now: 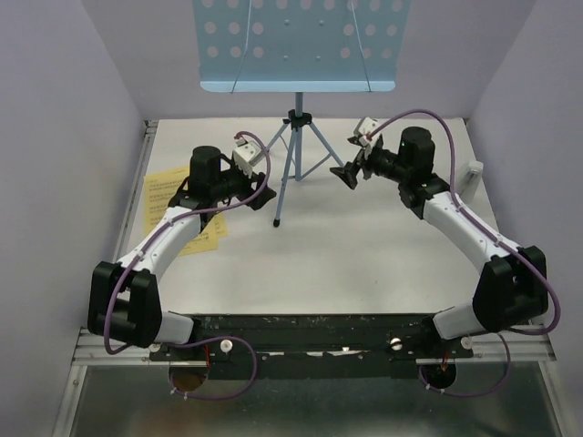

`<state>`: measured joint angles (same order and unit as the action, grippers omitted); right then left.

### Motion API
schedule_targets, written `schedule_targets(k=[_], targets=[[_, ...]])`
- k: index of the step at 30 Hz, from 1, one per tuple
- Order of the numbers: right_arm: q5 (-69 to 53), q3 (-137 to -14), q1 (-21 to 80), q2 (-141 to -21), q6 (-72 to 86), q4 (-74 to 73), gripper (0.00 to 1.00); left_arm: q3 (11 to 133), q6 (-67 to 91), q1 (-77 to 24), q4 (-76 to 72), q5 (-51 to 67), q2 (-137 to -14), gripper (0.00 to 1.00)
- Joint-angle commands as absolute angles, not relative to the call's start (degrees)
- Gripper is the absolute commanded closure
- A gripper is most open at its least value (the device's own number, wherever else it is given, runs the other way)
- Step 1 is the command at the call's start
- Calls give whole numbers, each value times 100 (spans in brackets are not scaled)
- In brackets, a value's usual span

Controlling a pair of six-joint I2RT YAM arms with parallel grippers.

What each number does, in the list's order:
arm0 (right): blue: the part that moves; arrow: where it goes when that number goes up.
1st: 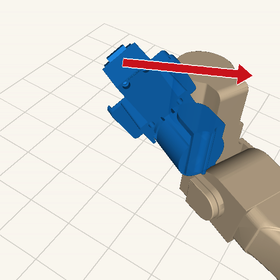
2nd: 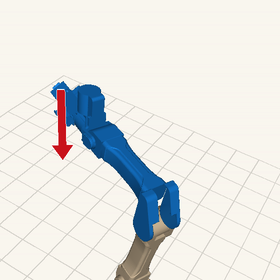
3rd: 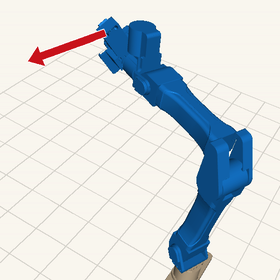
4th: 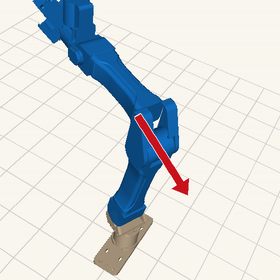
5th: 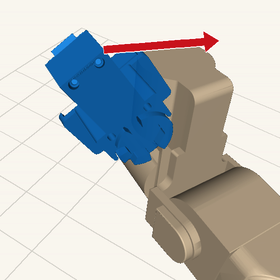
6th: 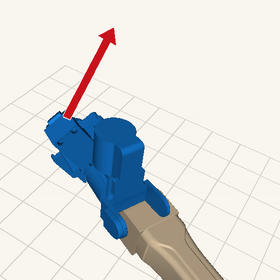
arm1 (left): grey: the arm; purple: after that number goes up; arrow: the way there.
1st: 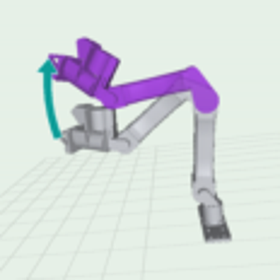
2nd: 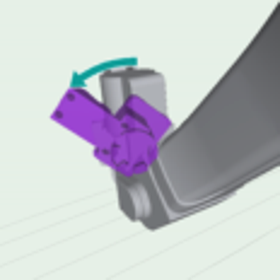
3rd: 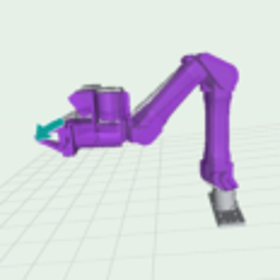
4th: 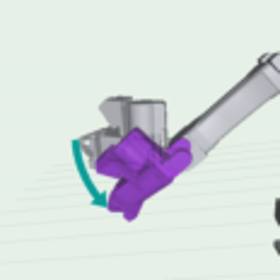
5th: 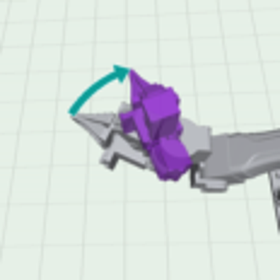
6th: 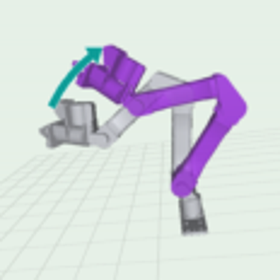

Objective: Pack up the instrument practice props

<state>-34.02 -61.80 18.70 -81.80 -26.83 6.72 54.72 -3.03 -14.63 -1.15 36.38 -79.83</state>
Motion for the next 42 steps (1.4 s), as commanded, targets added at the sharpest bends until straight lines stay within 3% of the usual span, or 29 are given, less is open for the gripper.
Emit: schedule_targets(k=[1,7,13,18,25,33,42], targets=[[-4086,-6757,1881,-8718,-1611,2178,0,5511,-2028,-1591,544,3138,-7629,22],[-4175,-7084,1899,-9316,-1423,2996,1,5668,-2531,-1950,756,2717,-7629,21],[-4061,-6882,1907,-9781,-2188,3515,1,6081,-2496,-2311,317,2215,-7988,22],[-4166,-7258,1916,-10142,-1514,4165,1,6687,-2373,-2364,167,1846,-8498,23],[-4113,-7795,2057,-10599,-1371,4219,1,6706,-3153,-2399,-1008,1152,-8710,23],[-4079,-7919,2057,-10881,-1740,3648,0,6644,-4964,-2391,-1407,2213,-8877,21],[-4017,-7954,2057,-11004,-1898,3349,0,7180,-4571,-2391,-1161,2496,-9439,22]])
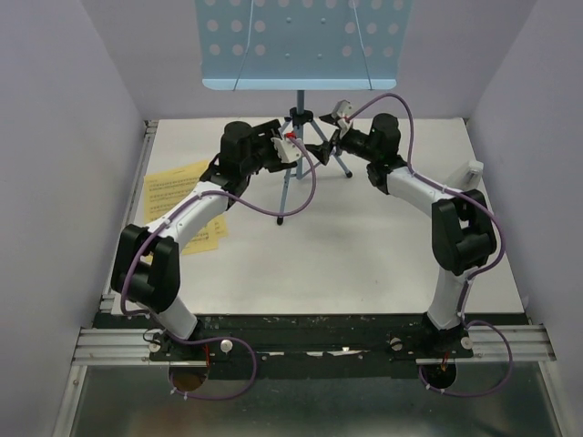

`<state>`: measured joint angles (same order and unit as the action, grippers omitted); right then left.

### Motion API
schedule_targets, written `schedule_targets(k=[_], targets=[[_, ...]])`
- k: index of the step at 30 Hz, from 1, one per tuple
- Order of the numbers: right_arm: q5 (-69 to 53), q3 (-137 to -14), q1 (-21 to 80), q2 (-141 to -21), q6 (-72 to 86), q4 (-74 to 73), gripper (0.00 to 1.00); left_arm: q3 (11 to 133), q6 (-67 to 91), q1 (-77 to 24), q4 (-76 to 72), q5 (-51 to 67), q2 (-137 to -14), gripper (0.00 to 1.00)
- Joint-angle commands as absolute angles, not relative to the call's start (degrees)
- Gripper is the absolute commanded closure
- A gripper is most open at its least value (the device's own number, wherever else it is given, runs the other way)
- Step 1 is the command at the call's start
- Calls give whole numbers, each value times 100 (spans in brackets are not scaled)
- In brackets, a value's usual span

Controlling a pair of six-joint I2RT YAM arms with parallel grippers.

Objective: Pack up the instrument practice props

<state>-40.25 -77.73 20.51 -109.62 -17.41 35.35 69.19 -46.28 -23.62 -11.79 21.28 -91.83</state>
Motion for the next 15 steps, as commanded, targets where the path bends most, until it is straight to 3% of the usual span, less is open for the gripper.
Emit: schedule_targets(k=[1,10,15], targets=[[-4034,-7937,2057,-10978,-1942,3305,0,7215,-4536,-2391,-1091,2522,-9483,22],[-4043,-7796,2074,-10819,-2083,3006,0,7173,-3446,-2391,-668,2567,-9361,25],[-3973,-7980,2065,-11012,-2197,2786,6,6725,-3111,-2391,-580,2602,-9010,26]])
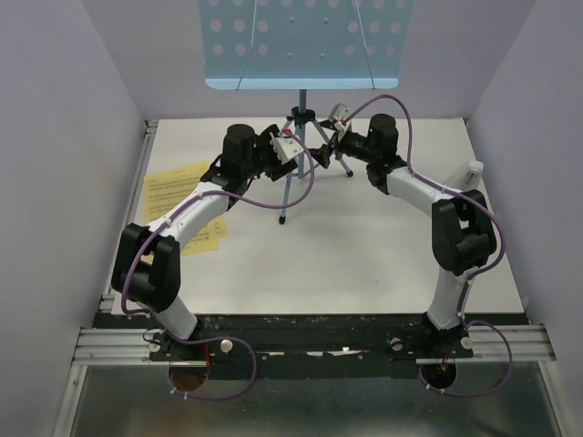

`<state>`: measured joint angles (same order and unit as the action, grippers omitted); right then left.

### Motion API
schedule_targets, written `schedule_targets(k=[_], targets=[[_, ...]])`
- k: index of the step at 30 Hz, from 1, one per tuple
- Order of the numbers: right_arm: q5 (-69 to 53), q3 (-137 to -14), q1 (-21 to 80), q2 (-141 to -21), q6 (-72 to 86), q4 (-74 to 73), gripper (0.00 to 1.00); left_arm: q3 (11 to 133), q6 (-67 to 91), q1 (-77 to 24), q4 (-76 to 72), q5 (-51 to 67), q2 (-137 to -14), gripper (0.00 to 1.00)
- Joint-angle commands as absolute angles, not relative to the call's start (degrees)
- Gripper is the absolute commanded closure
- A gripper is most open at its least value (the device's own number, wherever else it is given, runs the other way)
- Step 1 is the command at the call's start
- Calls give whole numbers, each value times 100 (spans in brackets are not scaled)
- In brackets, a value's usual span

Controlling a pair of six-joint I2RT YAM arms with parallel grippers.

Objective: Pack up the instrument practice props

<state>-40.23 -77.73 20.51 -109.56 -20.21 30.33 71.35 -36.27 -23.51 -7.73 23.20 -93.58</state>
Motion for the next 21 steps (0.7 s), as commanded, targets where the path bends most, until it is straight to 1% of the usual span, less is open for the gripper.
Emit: schedule_targets(k=[1,6,10,13,18,20,21], targets=[[-3938,-8024,2057,-11039,-2232,2760,7,6619,-3094,-2391,-580,2610,-8939,26],[-3753,-8095,2065,-11083,-2583,2637,15,6153,-2962,-2391,-677,2505,-8815,25],[-3788,-8252,2065,-11127,-2934,2304,20,6056,-2857,-2399,-695,2593,-8973,23],[-3797,-8376,2057,-11153,-3093,2031,22,5977,-2716,-2399,-843,2619,-9193,23],[-3823,-8525,2065,-11127,-3252,1662,24,6178,-2417,-2399,-879,2716,-9676,25],[-3823,-8552,2066,-11118,-3296,1539,24,6196,-2347,-2399,-879,2899,-9782,27],[-3815,-8569,2065,-11109,-3305,1468,24,6214,-2338,-2408,-818,3057,-9834,30]])
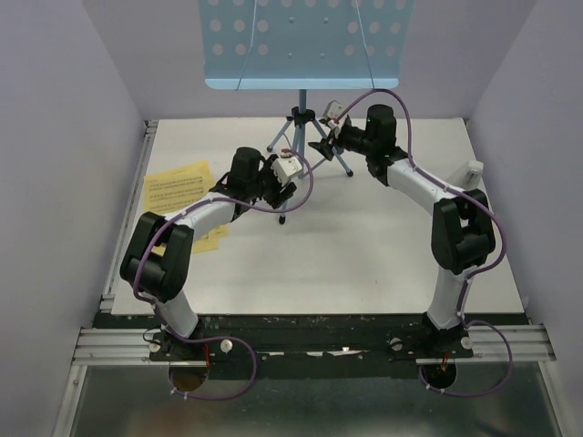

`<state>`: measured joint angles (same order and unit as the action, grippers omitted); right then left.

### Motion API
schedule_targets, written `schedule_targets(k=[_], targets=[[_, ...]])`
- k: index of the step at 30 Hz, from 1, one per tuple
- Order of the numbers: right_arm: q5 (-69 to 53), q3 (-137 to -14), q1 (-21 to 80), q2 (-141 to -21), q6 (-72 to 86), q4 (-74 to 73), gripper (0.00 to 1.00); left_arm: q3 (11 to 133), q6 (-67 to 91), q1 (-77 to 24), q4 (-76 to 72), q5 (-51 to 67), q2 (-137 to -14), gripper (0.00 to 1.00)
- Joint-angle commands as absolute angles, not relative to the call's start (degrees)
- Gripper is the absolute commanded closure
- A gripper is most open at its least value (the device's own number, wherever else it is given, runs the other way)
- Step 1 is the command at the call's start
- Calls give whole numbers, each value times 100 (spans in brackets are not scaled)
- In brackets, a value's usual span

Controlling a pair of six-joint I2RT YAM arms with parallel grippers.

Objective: Pack up the instrument practice props

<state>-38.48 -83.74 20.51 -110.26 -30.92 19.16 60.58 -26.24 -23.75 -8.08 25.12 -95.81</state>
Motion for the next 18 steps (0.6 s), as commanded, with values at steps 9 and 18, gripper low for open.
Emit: schedule_targets(k=[9,18], targets=[[-3762,-8376,2066,-10855,-3498,1090,25,6206,-2591,-2592,570,4675,-9651,53],[-3779,-8007,2066,-10372,-3814,528,25,5099,-2603,-2909,327,4396,-8676,42]])
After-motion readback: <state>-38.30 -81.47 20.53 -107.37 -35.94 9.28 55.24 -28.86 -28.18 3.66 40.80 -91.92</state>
